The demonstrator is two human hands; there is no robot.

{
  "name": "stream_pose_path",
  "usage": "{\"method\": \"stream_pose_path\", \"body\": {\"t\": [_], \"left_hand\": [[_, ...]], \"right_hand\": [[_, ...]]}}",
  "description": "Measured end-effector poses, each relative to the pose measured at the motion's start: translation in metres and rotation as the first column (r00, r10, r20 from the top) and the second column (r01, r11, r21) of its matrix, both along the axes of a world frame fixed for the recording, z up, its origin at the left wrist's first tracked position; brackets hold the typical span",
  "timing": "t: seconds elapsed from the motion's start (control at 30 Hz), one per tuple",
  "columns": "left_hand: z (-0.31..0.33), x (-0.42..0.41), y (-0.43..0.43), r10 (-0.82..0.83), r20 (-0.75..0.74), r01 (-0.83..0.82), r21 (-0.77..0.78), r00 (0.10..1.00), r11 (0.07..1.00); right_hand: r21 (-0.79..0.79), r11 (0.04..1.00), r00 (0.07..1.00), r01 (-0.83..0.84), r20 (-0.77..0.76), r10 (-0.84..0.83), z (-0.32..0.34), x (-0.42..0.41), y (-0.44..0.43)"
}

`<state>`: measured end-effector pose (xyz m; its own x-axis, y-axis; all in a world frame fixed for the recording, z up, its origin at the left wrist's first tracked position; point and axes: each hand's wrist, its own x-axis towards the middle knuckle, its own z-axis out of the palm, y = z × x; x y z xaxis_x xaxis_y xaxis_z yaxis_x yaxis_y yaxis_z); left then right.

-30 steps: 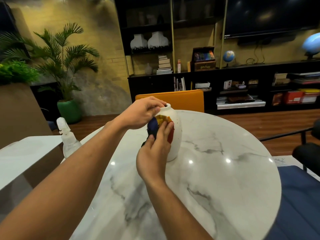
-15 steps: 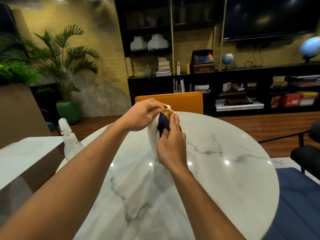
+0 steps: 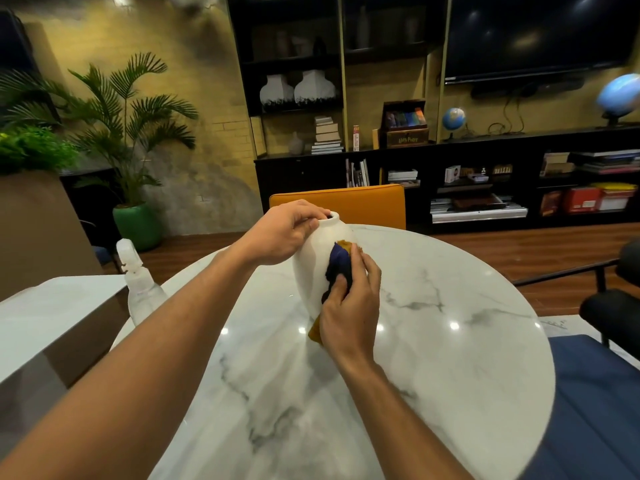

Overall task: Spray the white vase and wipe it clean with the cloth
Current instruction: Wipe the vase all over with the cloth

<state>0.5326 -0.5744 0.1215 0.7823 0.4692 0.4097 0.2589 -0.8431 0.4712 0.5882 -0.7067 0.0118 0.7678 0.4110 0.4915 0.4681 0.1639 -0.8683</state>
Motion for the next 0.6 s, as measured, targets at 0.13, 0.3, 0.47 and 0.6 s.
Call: {"method": "stream_pose_path", "body": {"t": [0.13, 0.3, 0.47, 0.6], "left_hand": [[0.000, 0.000, 0.000, -0.002, 0.006, 0.002, -0.005, 1.000, 1.000], [-0.001, 0.001, -0.001, 0.007, 0.013, -0.007, -0.008, 1.000, 1.000], [-0.002, 0.001, -0.002, 0.020, 0.012, -0.020, -0.017, 1.000, 1.000], [-0.002, 0.002, -0.003, 0.031, 0.007, -0.031, -0.015, 1.000, 0.999]], "right_hand": [[-0.004, 1.000, 0.997, 0.012, 0.074, -0.012, 0.001, 0.001, 0.008], [-0.062, 0.998, 0.999, -0.004, 0.047, 0.007, 0.003, 0.002, 0.008], [-0.230, 0.971, 0.987, -0.062, -0.158, 0.026, 0.001, 0.002, 0.003], [-0.286, 0.949, 0.971, -0.131, -0.229, 0.065, -0.006, -0.002, -0.002]]}}
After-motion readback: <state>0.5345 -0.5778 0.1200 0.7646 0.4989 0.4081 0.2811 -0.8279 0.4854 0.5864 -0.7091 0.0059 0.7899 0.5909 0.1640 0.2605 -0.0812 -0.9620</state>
